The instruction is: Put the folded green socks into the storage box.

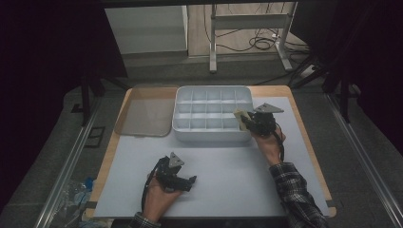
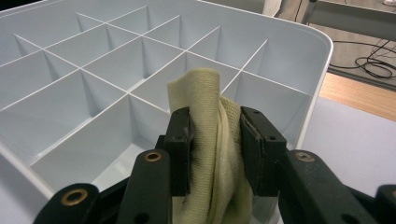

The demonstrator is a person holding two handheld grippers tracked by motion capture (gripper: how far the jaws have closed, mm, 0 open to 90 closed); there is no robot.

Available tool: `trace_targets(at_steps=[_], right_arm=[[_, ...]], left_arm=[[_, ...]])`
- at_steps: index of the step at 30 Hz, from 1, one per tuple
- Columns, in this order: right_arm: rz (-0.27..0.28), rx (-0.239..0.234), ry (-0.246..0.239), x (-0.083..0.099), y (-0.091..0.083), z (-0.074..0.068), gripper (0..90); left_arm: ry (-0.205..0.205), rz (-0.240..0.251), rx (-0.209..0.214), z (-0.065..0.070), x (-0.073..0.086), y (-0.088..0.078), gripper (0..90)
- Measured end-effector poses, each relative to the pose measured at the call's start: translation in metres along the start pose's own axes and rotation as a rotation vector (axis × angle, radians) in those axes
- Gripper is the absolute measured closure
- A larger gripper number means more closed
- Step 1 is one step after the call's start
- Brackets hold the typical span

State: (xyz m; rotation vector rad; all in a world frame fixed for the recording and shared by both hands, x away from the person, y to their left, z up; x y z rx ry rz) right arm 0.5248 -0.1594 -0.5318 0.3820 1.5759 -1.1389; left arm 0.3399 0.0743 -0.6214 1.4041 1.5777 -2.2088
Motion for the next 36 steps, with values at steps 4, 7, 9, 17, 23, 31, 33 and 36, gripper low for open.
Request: trace_targets(at_steps=[4, 7, 9, 17, 23, 31, 33, 36], right_arm=[[-0.001, -0.002, 0.001, 0.002, -0.001, 0.000, 65.2], [-0.003, -0.004, -0.001, 0.003, -0.003, 0.000, 64.9], [-0.003, -0.004, 0.001, 0.004, -0.004, 0.000, 64.7], [-0.008, -0.009, -0.002, 0.008, -0.011, 0.000, 64.4], [-0.018, -0.023, -0.008, 0.010, -0.014, -0.003, 62.1], [-0.029, -0.035, -0.013, 0.003, -0.021, -0.006, 53.0], [-0.021, -0.040, -0.011, -0.001, -0.022, -0.006, 51.6], [-0.020, -0.047, -0.010, -0.006, -0.020, -0.008, 49.5]], left_arm=[[0.000, 0.000, 0.000, 0.000, 0.000, 0.000, 2.3], [0.000, 0.000, 0.000, 0.000, 0.000, 0.000, 2.3], [0.000, 0.000, 0.000, 0.000, 0.000, 0.000, 2.2], [0.000, 0.001, 0.000, 0.000, 0.000, 0.000, 2.3], [0.000, 0.000, 0.000, 0.000, 0.000, 0.000, 2.3], [0.000, 0.000, 0.000, 0.000, 0.000, 0.000, 2.2], [0.000, 0.000, 0.000, 0.000, 0.000, 0.000, 2.3], [0.000, 0.000, 0.000, 0.000, 0.000, 0.000, 2.3]])
Point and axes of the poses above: each handheld gripper's, and its own axes: y roughly forward along the jaws, x roughly out of its underside, z roughly to its right, the point moved 10 cm from there along y, roughly forward along the jaws, and after that the axes turned 1 degree about z, right-handed, at the moved point
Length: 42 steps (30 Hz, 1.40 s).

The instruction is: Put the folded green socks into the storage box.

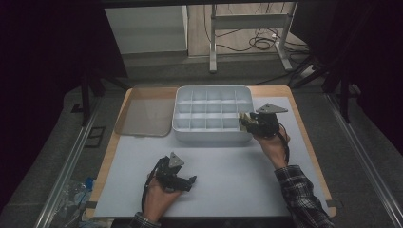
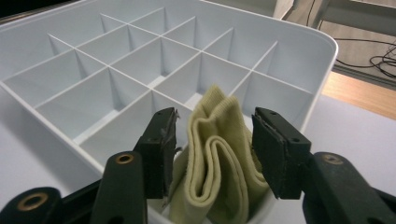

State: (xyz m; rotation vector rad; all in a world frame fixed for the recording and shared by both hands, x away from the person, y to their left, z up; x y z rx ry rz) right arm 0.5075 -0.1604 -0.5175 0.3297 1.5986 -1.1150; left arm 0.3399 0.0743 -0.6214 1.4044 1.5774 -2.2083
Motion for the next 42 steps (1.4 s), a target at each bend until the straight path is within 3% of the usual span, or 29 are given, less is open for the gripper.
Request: trace_targets(at_steps=[12, 17, 19, 29, 42], right_arm=[[-0.044, 0.019, -0.031, -0.010, 0.025, 0.000, 48.3], [-0.090, 0.023, -0.020, -0.003, 0.034, 0.003, 74.7], [-0.099, 0.021, -0.025, -0.001, 0.033, 0.004, 79.2], [-0.097, 0.015, -0.013, 0.005, 0.016, 0.008, 80.2], [-0.128, 0.014, -0.015, 0.015, 0.022, 0.007, 79.1]], left_arm=[[0.001, -0.001, 0.000, 0.000, 0.000, 0.000, 2.3], [0.001, -0.001, 0.000, 0.000, 0.000, 0.000, 2.3], [0.001, -0.001, 0.000, 0.000, 0.000, 0.000, 2.3], [0.000, 0.001, 0.000, 0.000, 0.000, 0.000, 2.3], [0.000, 0.001, 0.000, 0.000, 0.000, 0.000, 2.3]])
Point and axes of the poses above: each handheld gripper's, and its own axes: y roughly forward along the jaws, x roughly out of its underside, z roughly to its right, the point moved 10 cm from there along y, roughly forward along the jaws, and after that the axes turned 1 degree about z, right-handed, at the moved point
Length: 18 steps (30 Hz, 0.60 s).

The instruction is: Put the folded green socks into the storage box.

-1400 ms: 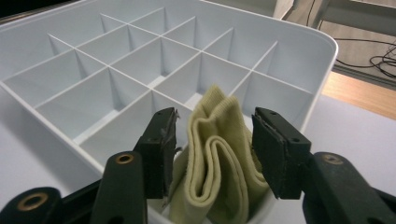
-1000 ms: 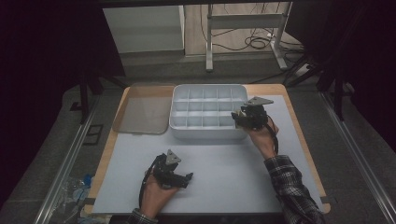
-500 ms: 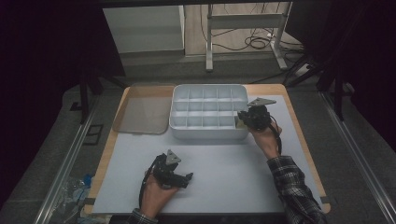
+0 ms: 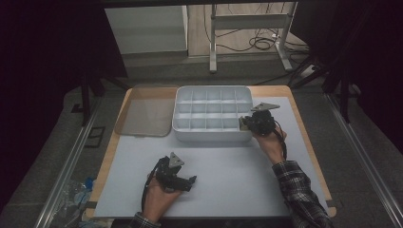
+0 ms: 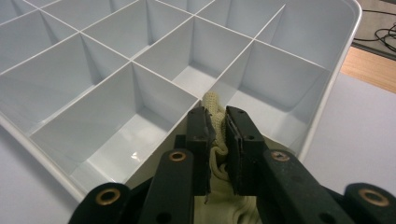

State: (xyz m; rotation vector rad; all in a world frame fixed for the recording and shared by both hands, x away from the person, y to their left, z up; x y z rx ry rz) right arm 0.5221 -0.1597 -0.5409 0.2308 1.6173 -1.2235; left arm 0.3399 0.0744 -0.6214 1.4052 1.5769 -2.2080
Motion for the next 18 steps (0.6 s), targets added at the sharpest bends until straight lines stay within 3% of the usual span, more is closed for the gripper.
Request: trace_targets(at_steps=[18], right_arm=[[0.021, -0.033, 0.014, -0.010, -0.011, -0.003, 60.5]], left_arm=[[0.000, 0.000, 0.000, 0.000, 0.000, 0.000, 2.3]])
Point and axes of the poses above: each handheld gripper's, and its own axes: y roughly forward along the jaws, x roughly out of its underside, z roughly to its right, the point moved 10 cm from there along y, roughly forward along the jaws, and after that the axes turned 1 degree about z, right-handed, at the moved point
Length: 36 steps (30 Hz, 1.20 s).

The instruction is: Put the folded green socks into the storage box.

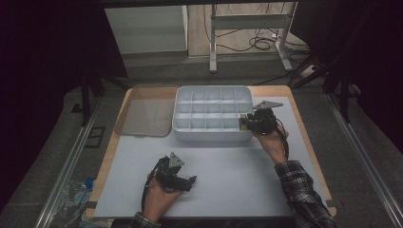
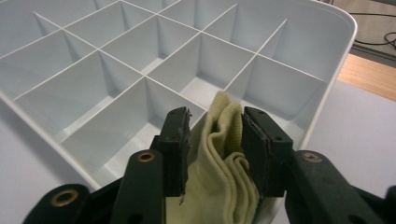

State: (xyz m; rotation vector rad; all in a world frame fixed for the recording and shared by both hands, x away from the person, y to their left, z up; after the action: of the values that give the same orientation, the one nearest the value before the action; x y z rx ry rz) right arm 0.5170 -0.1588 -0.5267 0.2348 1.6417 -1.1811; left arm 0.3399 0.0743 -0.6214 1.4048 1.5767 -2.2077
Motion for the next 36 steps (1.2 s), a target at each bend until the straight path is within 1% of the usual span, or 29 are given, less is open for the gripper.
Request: trace_targets(at_steps=[7, 10, 15, 19, 24, 27, 29, 31, 36], right_arm=[[0.006, -0.011, -0.021, -0.003, -0.003, -0.007, 54.0], [-0.002, -0.023, -0.027, -0.002, -0.003, -0.010, 50.1], [-0.007, -0.031, -0.041, -0.002, -0.005, -0.014, 44.4], [-0.004, -0.031, -0.058, -0.002, -0.008, -0.017, 38.4], [-0.005, -0.033, -0.072, -0.003, -0.011, -0.022, 33.9], [-0.004, -0.039, -0.069, -0.004, -0.013, -0.024, 31.7], [-0.014, -0.048, -0.063, -0.003, -0.014, -0.026, 30.1], [-0.019, -0.052, -0.070, -0.002, -0.014, -0.027, 28.3], [-0.020, -0.061, -0.070, -0.001, -0.018, -0.031, 26.2]], left_arm=[[0.000, 0.000, 0.000, 0.000, 0.000, 0.000, 2.3], [0.000, 0.000, 0.000, 0.000, 0.000, 0.000, 2.3], [0.000, 0.000, 0.000, 0.000, 0.000, 0.000, 2.3], [0.000, 0.000, 0.000, 0.000, 0.000, 0.000, 2.3], [0.000, 0.000, 0.000, 0.000, 0.000, 0.000, 2.3], [0.000, 0.000, 0.000, 0.000, 0.000, 0.000, 2.3], [0.000, 0.000, 0.000, 0.000, 0.000, 0.000, 2.3], [0.000, 0.000, -0.001, 0.000, 0.000, 0.000, 2.3], [0.000, 0.000, 0.000, 0.000, 0.000, 0.000, 2.3]])
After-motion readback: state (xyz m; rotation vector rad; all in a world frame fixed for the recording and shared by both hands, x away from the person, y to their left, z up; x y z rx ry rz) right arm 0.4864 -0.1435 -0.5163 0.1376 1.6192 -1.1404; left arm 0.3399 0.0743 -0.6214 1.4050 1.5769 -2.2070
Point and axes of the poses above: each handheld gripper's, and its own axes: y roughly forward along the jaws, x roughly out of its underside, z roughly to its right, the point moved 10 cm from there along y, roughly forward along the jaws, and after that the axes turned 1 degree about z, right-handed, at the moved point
